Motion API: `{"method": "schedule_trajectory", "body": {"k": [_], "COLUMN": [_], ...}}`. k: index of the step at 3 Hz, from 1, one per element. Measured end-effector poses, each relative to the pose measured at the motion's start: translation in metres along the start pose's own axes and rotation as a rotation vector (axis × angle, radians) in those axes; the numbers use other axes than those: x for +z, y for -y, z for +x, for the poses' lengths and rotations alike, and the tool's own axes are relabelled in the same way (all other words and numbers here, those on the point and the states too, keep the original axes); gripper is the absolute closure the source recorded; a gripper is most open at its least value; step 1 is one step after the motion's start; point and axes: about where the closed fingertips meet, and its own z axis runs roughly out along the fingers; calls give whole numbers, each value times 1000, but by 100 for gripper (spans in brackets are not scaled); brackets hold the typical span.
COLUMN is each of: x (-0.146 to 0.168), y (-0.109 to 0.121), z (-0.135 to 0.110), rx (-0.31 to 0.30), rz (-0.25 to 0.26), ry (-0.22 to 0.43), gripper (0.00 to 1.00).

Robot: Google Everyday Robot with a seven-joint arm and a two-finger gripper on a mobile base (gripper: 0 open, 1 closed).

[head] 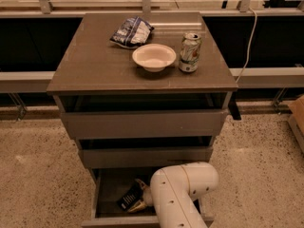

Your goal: Pick rxbar chocolate from bottom drawer and place on counter

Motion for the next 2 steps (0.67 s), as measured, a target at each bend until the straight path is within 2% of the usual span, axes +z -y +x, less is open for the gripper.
{"method": "schedule_trajectory", "body": {"k": [1, 2], "x": [1, 2], "y": [-1, -2], "z": [3, 4], "rx": [3, -1], "rz": [-5, -3], "ry": [-17, -10], "gripper": [24, 45]}}
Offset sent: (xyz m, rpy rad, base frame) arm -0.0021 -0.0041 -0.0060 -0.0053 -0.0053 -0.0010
